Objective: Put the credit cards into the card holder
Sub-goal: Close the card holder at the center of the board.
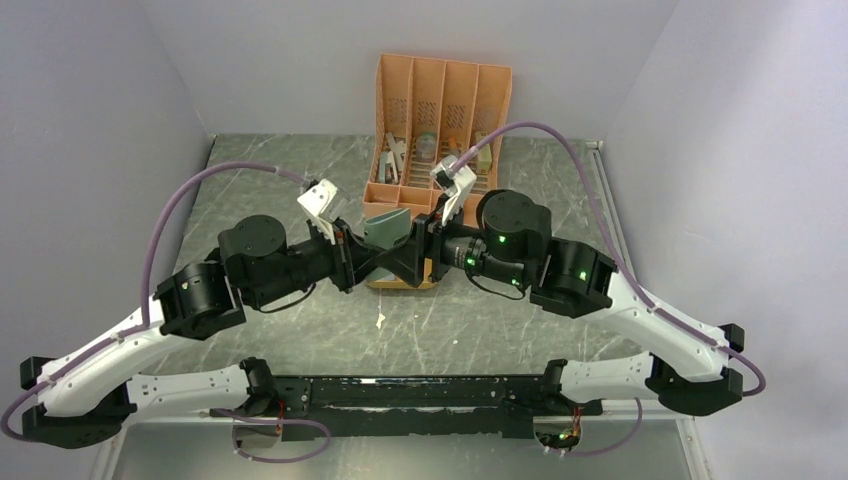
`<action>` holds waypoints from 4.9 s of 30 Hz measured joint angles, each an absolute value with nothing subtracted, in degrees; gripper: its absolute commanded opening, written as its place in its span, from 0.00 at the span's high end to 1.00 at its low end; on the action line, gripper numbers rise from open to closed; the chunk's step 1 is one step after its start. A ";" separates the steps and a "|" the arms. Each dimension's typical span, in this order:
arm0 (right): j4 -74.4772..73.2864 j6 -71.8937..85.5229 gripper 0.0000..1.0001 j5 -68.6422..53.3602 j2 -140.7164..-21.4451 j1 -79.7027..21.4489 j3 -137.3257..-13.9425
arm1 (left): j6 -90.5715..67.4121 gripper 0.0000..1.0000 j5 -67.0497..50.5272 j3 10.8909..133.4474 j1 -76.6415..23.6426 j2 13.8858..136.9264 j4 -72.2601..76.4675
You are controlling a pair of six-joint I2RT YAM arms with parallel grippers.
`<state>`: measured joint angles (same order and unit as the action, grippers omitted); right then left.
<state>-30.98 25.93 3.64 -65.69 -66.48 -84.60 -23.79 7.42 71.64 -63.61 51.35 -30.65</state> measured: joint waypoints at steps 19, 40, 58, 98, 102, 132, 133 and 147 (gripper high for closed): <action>-21.71 24.56 0.12 -4.86 -48.01 -65.95 -69.23 | -27.05 0.95 6.11 57.08 -65.36 34.74 -26.65; 2.31 32.45 0.23 -16.47 -46.33 -65.95 -52.80 | -30.41 0.95 -13.65 51.75 -65.36 31.94 -6.35; 12.21 37.54 0.95 -25.19 -51.68 -66.06 -53.47 | -31.59 0.58 -13.78 52.07 -65.34 32.51 -2.79; -1.89 17.50 0.61 -14.79 -50.65 -68.10 -60.97 | -37.23 0.95 -5.23 48.10 -65.08 33.32 7.20; -2.59 18.79 0.47 -15.29 -50.48 -67.72 -60.90 | -36.49 0.95 -6.17 49.19 -65.12 33.32 4.82; 13.56 37.32 0.93 -29.80 -53.52 -66.74 -59.02 | -33.69 0.81 -16.93 53.98 -65.36 33.78 5.52; 13.43 37.06 0.96 -29.52 -53.52 -66.72 -59.11 | -33.71 0.74 -16.93 53.98 -65.34 33.87 5.74; 6.44 31.35 1.00 -18.20 -50.76 -67.96 -59.13 | -33.87 0.55 -15.27 53.36 -65.30 35.59 7.46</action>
<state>6.44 31.35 -18.20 -50.76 -67.96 -59.13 -33.87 -15.27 53.36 -65.30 35.59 7.46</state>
